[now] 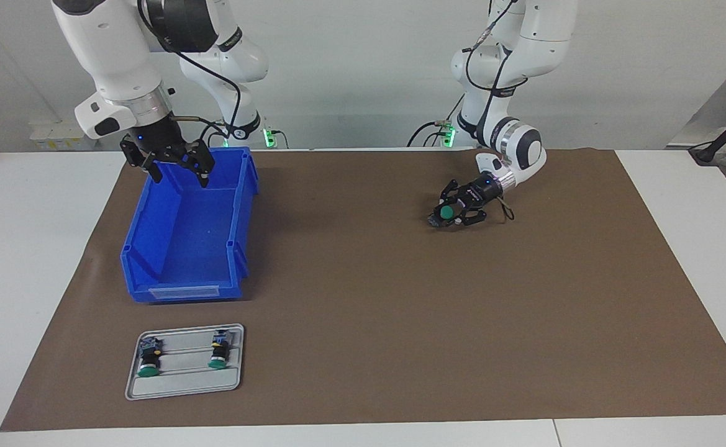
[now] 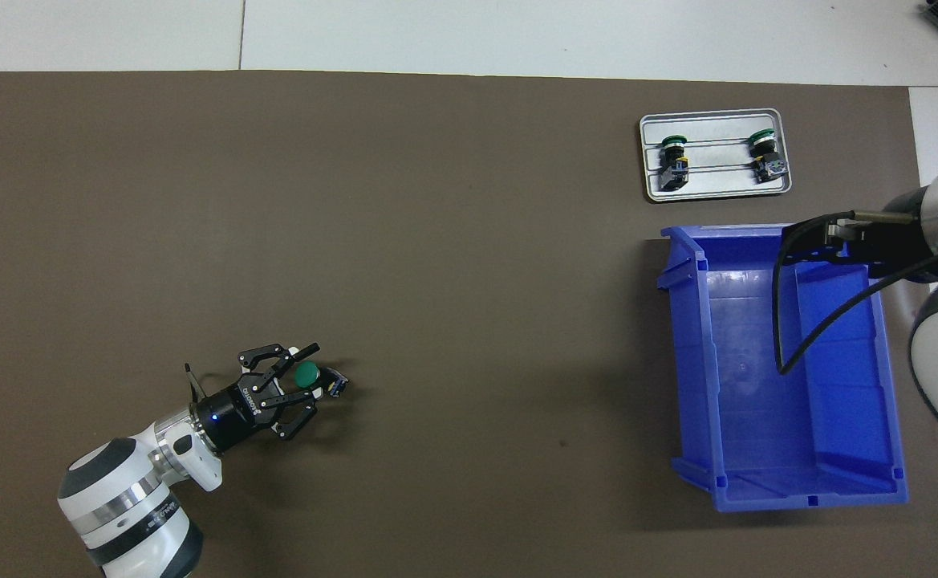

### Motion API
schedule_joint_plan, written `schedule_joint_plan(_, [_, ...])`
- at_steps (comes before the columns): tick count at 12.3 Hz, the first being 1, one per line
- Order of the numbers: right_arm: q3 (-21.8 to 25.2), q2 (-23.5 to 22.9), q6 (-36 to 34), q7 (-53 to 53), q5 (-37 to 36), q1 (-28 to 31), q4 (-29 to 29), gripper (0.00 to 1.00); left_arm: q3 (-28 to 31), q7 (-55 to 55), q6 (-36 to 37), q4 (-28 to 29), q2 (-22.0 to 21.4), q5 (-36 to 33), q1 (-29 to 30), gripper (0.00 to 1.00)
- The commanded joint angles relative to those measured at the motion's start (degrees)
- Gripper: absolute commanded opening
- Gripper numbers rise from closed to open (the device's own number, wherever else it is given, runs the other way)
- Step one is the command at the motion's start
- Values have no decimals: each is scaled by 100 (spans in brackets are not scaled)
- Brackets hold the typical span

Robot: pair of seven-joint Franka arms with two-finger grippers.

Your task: Place and press button with both arms

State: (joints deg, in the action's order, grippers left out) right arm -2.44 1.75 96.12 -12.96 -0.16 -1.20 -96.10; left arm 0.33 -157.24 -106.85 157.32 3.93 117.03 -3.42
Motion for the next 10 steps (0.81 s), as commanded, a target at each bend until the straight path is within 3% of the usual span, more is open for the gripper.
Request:
schedule_joint_plan(1, [-2, 133, 21, -40, 130, 23, -145, 100, 20, -737, 129, 176, 11, 110, 61, 55])
schedule_joint_plan(10, [-11, 133, 21, -40, 130, 32, -145, 100, 2, -834, -47, 220, 20, 110, -124, 56])
